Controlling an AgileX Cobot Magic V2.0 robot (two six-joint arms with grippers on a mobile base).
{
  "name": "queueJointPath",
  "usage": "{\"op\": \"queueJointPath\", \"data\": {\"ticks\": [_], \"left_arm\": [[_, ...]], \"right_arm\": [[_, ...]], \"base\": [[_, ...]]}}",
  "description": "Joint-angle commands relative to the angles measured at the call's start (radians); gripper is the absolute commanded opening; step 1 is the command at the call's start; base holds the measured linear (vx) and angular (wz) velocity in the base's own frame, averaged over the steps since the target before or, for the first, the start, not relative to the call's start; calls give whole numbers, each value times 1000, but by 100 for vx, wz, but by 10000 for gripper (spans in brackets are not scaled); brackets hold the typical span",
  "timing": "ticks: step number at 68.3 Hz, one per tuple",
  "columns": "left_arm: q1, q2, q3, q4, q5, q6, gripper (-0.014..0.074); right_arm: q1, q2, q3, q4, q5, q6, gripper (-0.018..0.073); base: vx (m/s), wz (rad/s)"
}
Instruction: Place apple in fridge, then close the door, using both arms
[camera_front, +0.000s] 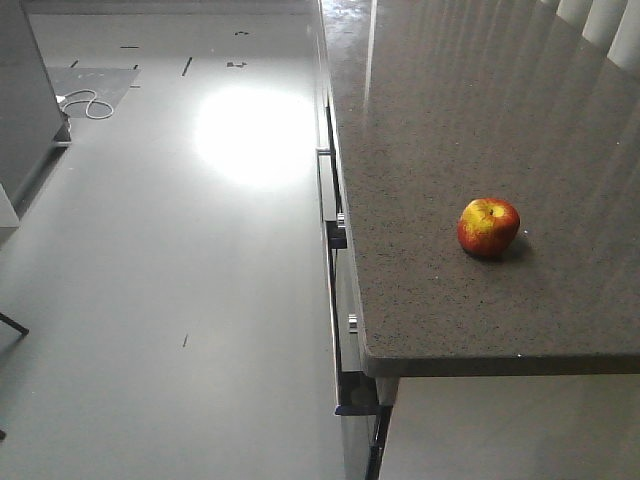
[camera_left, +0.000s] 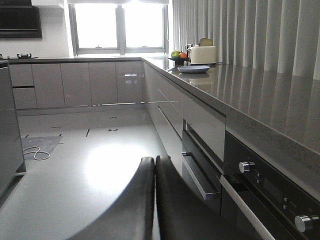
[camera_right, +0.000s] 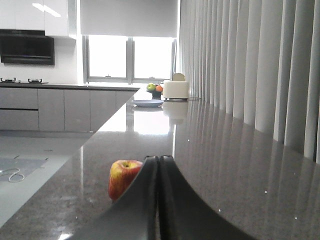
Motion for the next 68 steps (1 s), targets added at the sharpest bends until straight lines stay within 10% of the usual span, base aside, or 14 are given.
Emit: {"op": "queueJointPath", "data": {"ticks": [1, 40, 68], "left_arm": [[-4, -14, -17, -8, -71, -8, -6], [-4, -14, -17, -8, -71, -8, -6], [-4, -14, -17, -8, -71, -8, -6]], "right_arm": [[0, 21, -118, -5, -31, 3, -3], [0, 550, -772, -15, 807, -49, 48], [0, 868, -831, -7, 806, -49, 528]], "base": [[0, 0], [0, 0], [0, 0]]}}
